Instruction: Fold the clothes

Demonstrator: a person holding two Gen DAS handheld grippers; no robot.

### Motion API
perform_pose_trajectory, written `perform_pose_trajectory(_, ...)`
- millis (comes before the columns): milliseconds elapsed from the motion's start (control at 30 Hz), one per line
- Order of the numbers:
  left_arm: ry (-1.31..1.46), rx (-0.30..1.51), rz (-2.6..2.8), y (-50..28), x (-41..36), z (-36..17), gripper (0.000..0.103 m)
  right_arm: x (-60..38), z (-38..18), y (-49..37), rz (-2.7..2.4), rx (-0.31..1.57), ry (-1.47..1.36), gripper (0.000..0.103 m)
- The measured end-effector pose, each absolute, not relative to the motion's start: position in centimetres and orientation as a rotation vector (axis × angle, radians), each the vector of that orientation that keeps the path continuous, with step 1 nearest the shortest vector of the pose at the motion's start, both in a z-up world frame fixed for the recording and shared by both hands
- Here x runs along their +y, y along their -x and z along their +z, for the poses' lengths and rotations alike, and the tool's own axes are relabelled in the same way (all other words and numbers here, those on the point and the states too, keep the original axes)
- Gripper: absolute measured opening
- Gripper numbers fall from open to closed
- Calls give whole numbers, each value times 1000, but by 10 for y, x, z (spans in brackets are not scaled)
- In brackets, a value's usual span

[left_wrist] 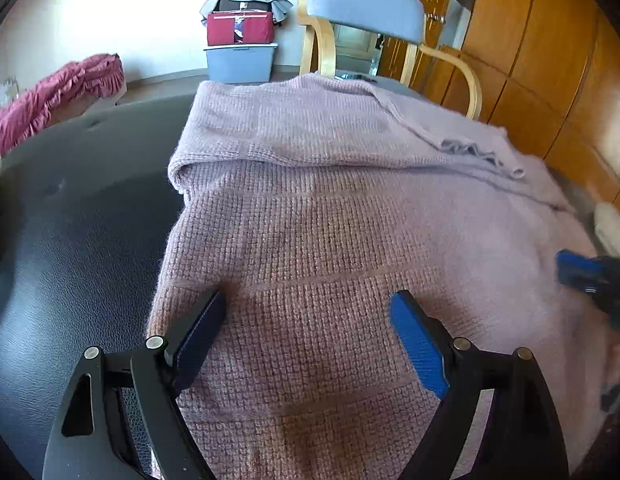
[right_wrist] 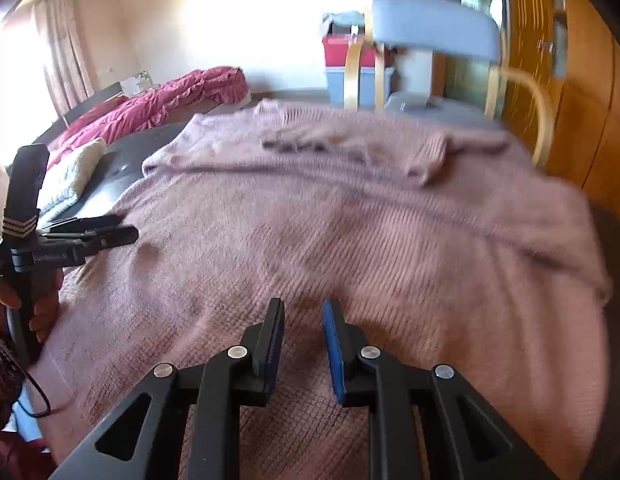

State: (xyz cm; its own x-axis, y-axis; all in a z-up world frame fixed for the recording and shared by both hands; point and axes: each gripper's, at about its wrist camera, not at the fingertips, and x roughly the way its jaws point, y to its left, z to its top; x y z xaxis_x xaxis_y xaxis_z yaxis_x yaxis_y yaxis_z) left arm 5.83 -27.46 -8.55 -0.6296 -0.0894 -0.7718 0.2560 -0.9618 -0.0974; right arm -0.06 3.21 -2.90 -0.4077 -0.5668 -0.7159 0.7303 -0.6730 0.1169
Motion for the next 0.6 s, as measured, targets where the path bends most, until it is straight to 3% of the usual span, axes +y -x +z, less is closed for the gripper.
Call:
perform_pose_trajectory(100,-1244,288,-2657,-55,-273,-84,88,21,-27,-15,-1980,207,-983,18)
perform_pose_trajectory(400,-1235,321,-2670,-60,-279,-84,88,32,-42,-55,-1991,443,-979,19)
perform_pose_trajectory(600,-1234,324,-2672,-59,-280,-84,88,75,-45,-61,-2014,230,-1033,19)
